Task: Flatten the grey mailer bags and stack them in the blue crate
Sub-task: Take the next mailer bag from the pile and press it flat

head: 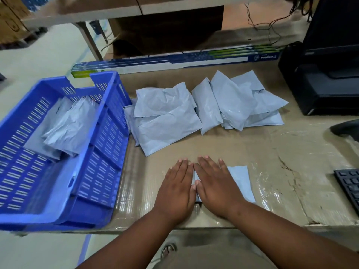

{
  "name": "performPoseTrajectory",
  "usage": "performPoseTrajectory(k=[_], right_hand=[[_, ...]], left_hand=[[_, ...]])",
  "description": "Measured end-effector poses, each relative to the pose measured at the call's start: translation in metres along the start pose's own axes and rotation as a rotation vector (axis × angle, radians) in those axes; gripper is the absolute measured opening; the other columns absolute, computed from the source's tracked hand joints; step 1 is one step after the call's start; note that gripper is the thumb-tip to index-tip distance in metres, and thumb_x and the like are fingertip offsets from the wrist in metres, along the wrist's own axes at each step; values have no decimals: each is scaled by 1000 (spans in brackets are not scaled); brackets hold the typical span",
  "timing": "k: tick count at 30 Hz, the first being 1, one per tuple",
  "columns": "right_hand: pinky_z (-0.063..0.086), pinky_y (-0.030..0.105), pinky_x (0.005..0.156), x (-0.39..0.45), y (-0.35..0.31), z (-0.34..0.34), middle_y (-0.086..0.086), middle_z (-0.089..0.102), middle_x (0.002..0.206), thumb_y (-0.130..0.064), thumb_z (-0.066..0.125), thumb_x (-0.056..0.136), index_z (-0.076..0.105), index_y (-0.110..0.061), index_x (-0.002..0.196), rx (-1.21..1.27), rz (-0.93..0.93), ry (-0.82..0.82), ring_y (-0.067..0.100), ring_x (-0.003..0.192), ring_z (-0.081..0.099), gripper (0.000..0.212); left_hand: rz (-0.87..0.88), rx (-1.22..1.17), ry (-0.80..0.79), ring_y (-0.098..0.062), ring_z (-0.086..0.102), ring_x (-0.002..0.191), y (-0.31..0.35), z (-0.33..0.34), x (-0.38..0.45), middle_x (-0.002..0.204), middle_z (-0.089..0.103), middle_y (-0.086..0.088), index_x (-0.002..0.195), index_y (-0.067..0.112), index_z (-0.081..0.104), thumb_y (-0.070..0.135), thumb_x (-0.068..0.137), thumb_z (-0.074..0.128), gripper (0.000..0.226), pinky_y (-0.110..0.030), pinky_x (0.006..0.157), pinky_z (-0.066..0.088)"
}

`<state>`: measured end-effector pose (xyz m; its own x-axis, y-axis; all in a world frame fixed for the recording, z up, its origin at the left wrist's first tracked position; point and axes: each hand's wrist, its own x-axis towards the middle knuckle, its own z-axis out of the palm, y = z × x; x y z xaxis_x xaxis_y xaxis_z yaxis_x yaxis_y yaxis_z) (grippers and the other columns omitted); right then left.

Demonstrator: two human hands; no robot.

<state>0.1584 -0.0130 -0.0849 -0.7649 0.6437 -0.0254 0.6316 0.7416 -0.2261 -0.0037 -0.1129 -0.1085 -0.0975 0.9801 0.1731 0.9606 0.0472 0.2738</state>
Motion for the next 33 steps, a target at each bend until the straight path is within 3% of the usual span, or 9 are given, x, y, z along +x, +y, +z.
performPoseTrajectory(k=[13,19,23,26,33], right_hand=[[2,52,131,-2,9,-3,-2,9,177,-56,8,106,19,-26,168,59,19,-39,16,163,0,70],[7,54,131,-30,39,-16,4,18,176,-46,16,102,27,-17,167,-14,45,8,21,163,10,72],[2,52,131,-43,59,-11,2,8,178,-48,8,103,18,-21,169,-42,45,-51,19,164,3,72],[8,53,131,-47,67,-4,5,14,177,-47,16,108,21,-17,168,-74,30,-19,21,163,8,67],[7,54,131,-45,69,1,7,12,177,-48,15,108,21,-14,168,-89,21,-30,24,163,8,70]], left_hand=[[-5,159,-36,-30,26,159,16,-23,11,168,38,-13,161,7,40,39,107,29,64,-57,127,21],[143,85,-38,-34,34,156,61,-17,31,163,44,-18,155,2,49,33,101,37,63,-55,127,27],[163,155,-111,-35,37,154,73,2,36,162,45,-18,155,4,48,38,101,38,65,-54,127,25],[177,213,-111,-35,34,155,74,5,38,163,43,-18,157,3,46,41,102,38,67,-55,127,23],[166,255,-148,-37,27,157,77,3,36,167,36,-20,161,3,37,43,104,30,70,-55,128,18]])
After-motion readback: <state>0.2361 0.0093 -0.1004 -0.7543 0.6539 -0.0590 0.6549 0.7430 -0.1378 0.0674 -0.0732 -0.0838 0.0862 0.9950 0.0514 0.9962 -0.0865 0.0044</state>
